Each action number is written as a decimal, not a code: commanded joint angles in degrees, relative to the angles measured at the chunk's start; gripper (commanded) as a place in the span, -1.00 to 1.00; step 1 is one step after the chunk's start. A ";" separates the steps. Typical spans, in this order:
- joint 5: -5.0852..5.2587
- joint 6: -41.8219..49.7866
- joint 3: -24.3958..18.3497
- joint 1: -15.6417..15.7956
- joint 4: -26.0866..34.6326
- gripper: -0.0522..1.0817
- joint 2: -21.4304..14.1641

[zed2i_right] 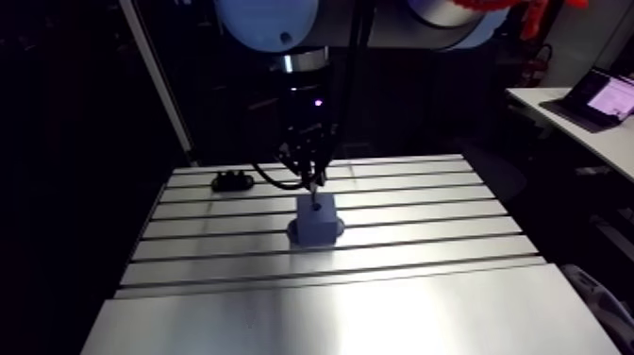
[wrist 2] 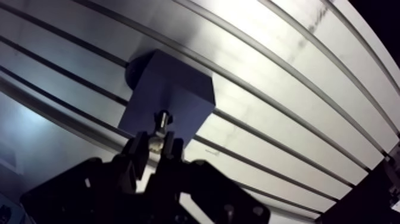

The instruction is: Pick up the M10 bolt and insert it into the hex recess until seated.

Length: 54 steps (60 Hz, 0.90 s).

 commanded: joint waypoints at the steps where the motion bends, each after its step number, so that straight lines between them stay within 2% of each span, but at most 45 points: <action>1: 0.02 0.00 0.24 -0.23 0.05 0.43 -0.05; 54: -0.23 0.00 1.31 -0.42 -0.22 0.43 -0.05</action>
